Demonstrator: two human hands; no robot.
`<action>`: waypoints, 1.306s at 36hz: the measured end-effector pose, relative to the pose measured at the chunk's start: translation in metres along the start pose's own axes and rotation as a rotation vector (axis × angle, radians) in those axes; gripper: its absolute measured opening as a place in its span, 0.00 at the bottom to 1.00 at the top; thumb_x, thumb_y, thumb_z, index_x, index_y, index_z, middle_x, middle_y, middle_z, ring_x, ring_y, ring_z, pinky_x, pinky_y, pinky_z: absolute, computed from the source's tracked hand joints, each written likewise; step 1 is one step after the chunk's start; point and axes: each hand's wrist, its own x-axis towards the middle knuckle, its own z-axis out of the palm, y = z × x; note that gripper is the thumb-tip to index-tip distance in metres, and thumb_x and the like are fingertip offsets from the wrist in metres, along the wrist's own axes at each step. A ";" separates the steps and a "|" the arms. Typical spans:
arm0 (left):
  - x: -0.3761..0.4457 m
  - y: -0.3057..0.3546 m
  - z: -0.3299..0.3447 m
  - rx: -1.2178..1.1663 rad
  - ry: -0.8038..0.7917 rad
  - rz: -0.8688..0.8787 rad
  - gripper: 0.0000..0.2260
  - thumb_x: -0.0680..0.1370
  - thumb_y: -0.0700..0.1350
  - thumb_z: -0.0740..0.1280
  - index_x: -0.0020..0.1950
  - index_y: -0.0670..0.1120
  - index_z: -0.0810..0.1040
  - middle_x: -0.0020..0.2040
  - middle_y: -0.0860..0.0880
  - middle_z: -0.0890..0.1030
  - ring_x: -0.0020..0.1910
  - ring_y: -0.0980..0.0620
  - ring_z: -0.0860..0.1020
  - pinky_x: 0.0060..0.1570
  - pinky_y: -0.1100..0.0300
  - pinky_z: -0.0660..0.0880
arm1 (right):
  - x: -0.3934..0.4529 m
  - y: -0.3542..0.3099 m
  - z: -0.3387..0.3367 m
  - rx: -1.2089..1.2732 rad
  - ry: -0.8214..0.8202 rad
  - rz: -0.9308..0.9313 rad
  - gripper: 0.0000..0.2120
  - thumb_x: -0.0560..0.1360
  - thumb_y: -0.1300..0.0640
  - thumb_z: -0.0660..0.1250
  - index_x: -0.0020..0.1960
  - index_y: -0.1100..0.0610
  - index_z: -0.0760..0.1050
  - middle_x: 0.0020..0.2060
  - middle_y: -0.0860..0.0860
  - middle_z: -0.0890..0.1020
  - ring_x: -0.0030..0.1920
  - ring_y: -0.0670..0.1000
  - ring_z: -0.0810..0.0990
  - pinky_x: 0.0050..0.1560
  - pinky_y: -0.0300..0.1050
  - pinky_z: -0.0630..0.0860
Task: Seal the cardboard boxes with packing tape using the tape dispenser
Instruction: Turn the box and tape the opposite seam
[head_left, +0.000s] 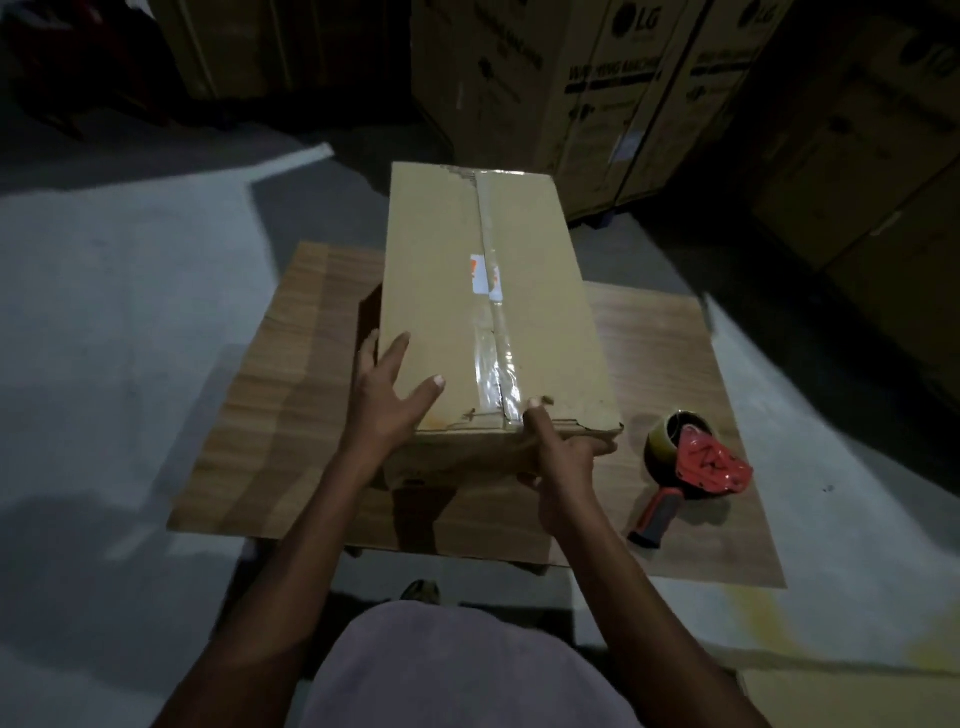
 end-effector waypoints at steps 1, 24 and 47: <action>-0.007 0.002 0.005 -0.016 0.024 -0.009 0.33 0.77 0.52 0.75 0.79 0.50 0.67 0.82 0.46 0.54 0.80 0.47 0.57 0.75 0.54 0.62 | 0.003 0.001 -0.002 0.009 -0.006 -0.033 0.65 0.74 0.51 0.79 0.81 0.49 0.24 0.82 0.55 0.61 0.78 0.61 0.67 0.73 0.68 0.71; -0.098 0.066 0.093 0.569 0.028 0.388 0.18 0.71 0.54 0.65 0.58 0.50 0.77 0.73 0.48 0.71 0.74 0.45 0.66 0.69 0.45 0.64 | 0.089 -0.073 -0.072 -0.357 -0.458 -0.159 0.45 0.77 0.53 0.75 0.85 0.47 0.52 0.65 0.54 0.81 0.50 0.53 0.82 0.50 0.52 0.80; -0.029 0.081 0.099 0.936 -0.181 0.481 0.33 0.79 0.68 0.53 0.77 0.50 0.64 0.73 0.44 0.68 0.65 0.43 0.68 0.59 0.47 0.65 | 0.096 -0.068 -0.077 -0.378 -0.478 -0.216 0.19 0.82 0.48 0.70 0.70 0.55 0.79 0.63 0.57 0.85 0.64 0.64 0.82 0.65 0.65 0.79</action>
